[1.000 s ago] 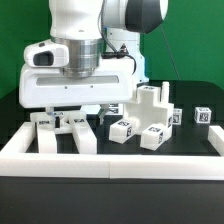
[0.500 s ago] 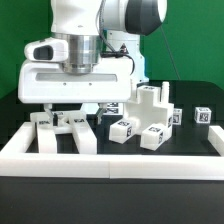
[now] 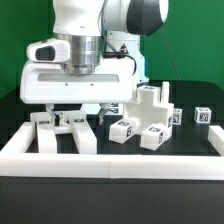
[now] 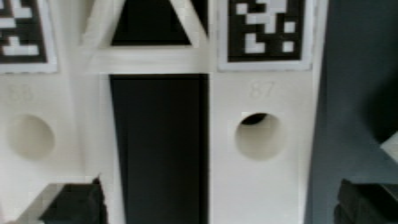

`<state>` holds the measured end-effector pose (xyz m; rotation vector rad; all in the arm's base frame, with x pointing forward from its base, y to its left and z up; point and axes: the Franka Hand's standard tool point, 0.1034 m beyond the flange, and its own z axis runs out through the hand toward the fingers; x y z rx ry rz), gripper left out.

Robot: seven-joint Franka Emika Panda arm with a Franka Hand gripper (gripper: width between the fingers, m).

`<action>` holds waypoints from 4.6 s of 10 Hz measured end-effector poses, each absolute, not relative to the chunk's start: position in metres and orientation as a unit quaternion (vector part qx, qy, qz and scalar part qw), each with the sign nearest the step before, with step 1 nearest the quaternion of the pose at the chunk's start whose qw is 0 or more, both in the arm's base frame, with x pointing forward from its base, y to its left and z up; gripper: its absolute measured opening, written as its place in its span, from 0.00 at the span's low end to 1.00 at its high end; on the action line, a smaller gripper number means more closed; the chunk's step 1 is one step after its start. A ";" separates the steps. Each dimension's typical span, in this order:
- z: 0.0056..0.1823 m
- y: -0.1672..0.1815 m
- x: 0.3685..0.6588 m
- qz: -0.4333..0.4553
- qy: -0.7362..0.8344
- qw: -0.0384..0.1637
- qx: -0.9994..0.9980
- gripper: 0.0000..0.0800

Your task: Assemble chair

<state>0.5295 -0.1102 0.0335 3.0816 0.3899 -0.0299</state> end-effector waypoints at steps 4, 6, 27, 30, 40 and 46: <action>0.033 -0.101 0.535 -0.021 0.140 0.004 0.990 0.81; 0.026 -0.108 0.534 -0.026 0.136 0.005 0.990 0.81; 0.006 -0.107 0.538 -0.034 0.138 0.007 0.990 0.47; 0.006 -0.106 0.538 -0.035 0.137 0.006 0.990 0.36; 0.035 -0.111 0.529 -0.025 0.102 0.002 0.994 0.36; 0.051 -0.111 0.534 -0.018 0.071 -0.002 0.997 0.36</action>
Offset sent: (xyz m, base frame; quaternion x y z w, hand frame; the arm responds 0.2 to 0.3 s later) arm 0.0060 0.0041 -0.0026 0.0141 0.0141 -0.0160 0.9997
